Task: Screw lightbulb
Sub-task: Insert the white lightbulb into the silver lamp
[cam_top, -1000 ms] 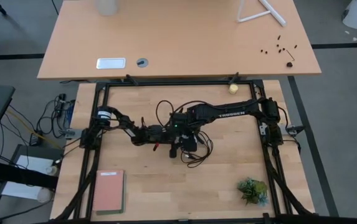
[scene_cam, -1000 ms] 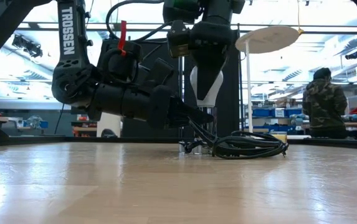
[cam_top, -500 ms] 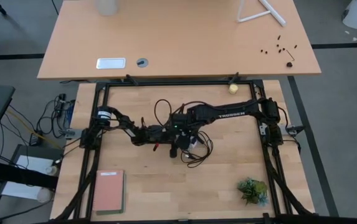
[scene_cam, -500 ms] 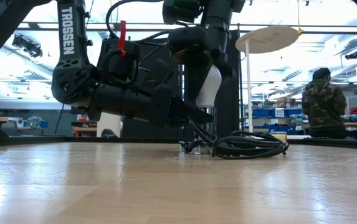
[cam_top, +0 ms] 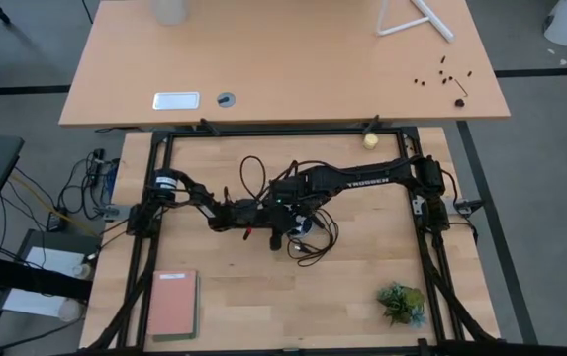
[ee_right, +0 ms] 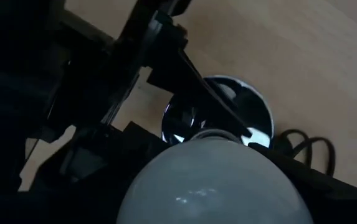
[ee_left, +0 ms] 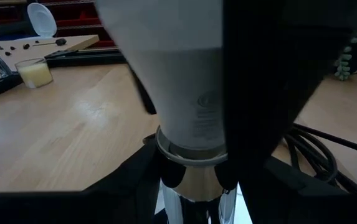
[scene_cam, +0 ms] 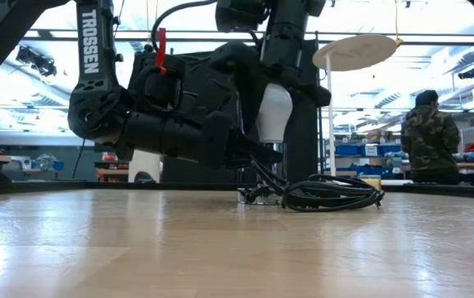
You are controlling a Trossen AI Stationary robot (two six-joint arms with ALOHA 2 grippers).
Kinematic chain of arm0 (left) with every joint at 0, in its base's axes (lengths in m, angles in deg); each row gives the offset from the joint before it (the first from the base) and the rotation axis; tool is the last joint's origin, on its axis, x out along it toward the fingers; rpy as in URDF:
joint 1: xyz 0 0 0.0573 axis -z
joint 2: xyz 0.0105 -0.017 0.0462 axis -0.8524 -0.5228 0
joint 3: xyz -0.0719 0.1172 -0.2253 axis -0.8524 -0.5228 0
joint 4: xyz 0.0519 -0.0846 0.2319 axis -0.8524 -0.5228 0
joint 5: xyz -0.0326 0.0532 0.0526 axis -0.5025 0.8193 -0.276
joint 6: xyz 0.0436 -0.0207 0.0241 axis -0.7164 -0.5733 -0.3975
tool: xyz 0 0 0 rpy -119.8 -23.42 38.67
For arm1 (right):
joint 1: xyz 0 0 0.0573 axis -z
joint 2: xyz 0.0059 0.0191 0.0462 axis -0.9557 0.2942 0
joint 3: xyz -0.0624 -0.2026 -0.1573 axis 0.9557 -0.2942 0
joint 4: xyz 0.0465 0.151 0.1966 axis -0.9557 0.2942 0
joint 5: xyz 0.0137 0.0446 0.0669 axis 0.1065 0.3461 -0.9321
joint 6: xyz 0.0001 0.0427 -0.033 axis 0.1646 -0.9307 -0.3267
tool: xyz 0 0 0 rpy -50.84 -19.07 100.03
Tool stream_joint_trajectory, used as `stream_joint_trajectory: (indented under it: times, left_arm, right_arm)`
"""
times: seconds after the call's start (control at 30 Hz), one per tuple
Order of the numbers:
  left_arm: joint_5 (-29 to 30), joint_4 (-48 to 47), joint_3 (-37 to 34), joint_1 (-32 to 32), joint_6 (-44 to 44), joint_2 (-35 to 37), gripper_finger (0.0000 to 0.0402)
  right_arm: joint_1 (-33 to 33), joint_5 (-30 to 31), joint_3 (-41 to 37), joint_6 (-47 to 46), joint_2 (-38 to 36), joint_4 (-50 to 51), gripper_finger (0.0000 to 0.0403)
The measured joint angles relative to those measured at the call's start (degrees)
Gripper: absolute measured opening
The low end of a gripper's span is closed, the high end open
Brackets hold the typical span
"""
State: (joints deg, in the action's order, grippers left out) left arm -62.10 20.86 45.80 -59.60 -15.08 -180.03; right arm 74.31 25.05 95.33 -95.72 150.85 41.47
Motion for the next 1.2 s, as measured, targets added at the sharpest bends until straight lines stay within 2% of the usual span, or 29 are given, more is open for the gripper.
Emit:
stream_joint_trajectory:
  times: [0.27,0.43,0.73,0.93,1.2]
  left_arm:
    - [0.4,0.1,0.0,0.0,1.6,0.0,0.019]
    - [0.5,0.0,0.0,0.1,1.7,0.0,0.019]
    - [-0.2,0.0,-0.1,0.1,1.6,0.0,0.019]
    - [-0.4,-0.1,-0.1,0.1,1.6,0.0,0.019]
    - [-0.6,-0.4,0.0,0.1,1.6,0.1,0.019]
  right_arm:
    - [-0.9,0.0,0.0,-12.1,0.0,1.1,0.0263]
    - [-1.2,0.7,0.0,-17.3,0.0,1.1,0.0273]
    - [-0.6,1.1,0.0,-11.1,0.0,0.9,0.03]
    - [1.4,-1.1,0.2,-5.4,0.0,1.4,0.0305]
    - [4.1,-2.2,4.8,2.8,0.0,3.6,0.0305]
